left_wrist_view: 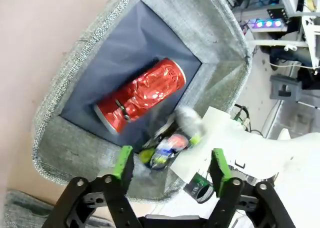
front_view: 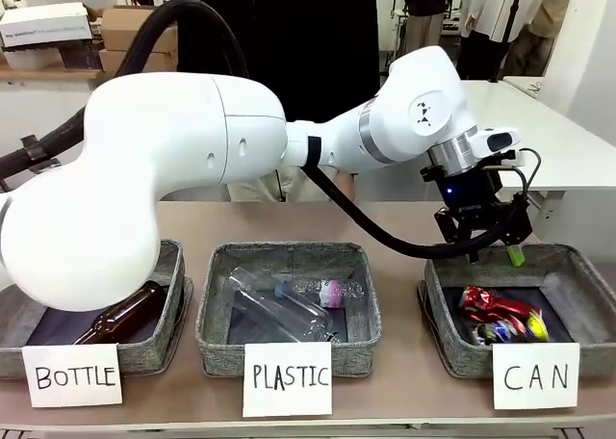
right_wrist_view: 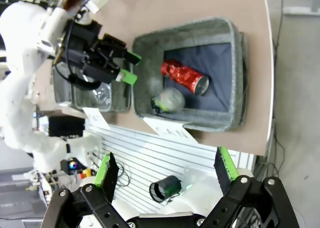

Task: Sort the can waste into the basket.
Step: Pick up the can waste from the table and place it in the right Fabric basket.

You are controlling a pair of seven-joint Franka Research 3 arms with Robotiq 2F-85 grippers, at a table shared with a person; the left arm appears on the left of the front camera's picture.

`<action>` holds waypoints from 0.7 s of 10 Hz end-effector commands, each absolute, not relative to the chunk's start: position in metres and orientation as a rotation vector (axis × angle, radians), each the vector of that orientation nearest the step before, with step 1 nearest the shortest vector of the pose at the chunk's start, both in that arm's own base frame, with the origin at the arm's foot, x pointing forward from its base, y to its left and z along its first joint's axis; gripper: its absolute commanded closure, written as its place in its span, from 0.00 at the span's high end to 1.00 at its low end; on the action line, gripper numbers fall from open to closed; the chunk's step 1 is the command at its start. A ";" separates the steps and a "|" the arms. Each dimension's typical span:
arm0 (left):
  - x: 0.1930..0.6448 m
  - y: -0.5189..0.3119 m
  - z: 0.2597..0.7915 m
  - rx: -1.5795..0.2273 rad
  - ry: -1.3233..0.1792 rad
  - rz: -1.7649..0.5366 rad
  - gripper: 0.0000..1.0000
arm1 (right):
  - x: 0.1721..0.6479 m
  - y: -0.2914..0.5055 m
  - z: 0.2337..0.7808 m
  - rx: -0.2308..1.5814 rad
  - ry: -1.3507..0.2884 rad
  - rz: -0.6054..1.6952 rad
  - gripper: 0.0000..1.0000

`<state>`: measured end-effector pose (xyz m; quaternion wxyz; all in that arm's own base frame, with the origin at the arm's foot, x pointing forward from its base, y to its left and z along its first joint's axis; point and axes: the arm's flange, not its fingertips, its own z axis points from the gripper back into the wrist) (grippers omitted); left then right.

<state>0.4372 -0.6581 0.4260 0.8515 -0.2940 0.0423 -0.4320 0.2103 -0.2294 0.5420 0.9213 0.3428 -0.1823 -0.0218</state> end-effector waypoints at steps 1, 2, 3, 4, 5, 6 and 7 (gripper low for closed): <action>0.430 -0.648 0.426 -0.629 0.098 -0.898 1.00 | 0.211 -0.230 0.545 0.710 -0.382 -0.049 1.00; 0.429 -0.648 0.427 -0.613 0.106 -0.879 1.00 | 0.211 -0.230 0.545 0.710 -0.382 -0.049 1.00; 0.428 -0.645 0.427 -0.585 0.137 -0.851 1.00 | 0.211 -0.230 0.545 0.710 -0.382 -0.049 1.00; 0.428 -0.638 0.434 -0.547 0.191 -0.766 1.00 | 0.210 -0.229 0.542 0.704 -0.374 -0.045 1.00; 0.425 -0.622 0.452 -0.515 0.240 -0.681 1.00 | 0.216 -0.222 0.544 0.702 -0.370 -0.002 1.00; 0.416 -0.594 0.483 -0.492 0.263 -0.597 1.00 | 0.228 -0.211 0.545 0.701 -0.362 0.027 1.00; 0.404 -0.555 0.519 -0.506 0.258 -0.503 1.00 | 0.245 -0.195 0.545 0.703 -0.350 0.060 1.00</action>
